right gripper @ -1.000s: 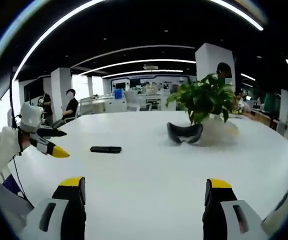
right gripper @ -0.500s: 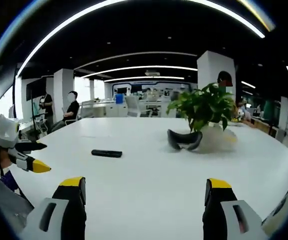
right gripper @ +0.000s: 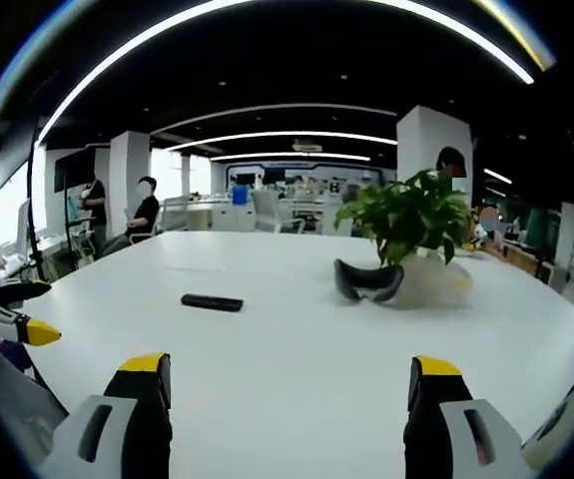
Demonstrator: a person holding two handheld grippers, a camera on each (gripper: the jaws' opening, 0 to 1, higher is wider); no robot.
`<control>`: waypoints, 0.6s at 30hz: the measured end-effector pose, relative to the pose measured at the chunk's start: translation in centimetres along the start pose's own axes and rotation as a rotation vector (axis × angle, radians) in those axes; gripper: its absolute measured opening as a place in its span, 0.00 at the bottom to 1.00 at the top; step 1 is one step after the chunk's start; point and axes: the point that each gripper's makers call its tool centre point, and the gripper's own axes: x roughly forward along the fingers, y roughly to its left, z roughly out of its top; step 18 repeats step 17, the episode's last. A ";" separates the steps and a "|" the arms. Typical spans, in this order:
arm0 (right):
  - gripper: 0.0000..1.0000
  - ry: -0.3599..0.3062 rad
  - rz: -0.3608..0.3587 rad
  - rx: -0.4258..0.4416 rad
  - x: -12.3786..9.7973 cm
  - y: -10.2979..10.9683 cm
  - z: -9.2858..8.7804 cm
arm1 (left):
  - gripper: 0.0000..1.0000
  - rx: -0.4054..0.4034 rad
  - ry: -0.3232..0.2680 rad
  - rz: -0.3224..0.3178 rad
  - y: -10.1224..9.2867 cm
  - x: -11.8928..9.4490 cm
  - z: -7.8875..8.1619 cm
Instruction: Press the specified remote control buttons in sequence, fully releasing each button before pressing the next.
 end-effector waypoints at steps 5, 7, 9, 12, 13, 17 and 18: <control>0.96 0.017 -0.008 -0.004 0.0 -0.2 -0.3 | 0.97 0.009 0.017 0.033 1.4 0.9 -0.8; 0.97 0.012 -0.016 -0.007 0.0 -0.3 -0.2 | 0.98 0.008 0.003 0.046 1.6 1.3 -0.6; 0.97 0.032 -0.011 -0.001 0.3 -0.2 -0.7 | 0.97 0.021 0.034 0.086 2.0 1.3 -1.2; 0.97 0.046 -0.003 -0.014 0.4 0.1 -0.9 | 0.96 0.025 0.034 0.106 2.1 0.9 -1.3; 0.97 0.049 0.003 -0.020 0.4 0.3 -0.9 | 0.97 0.016 0.000 0.123 2.4 0.8 -0.6; 0.97 0.056 0.009 -0.040 0.4 0.6 -1.1 | 0.99 -0.017 -0.017 0.113 2.5 0.8 -0.4; 0.97 0.056 0.009 -0.040 0.4 0.6 -1.1 | 0.99 -0.017 -0.017 0.113 2.5 0.8 -0.4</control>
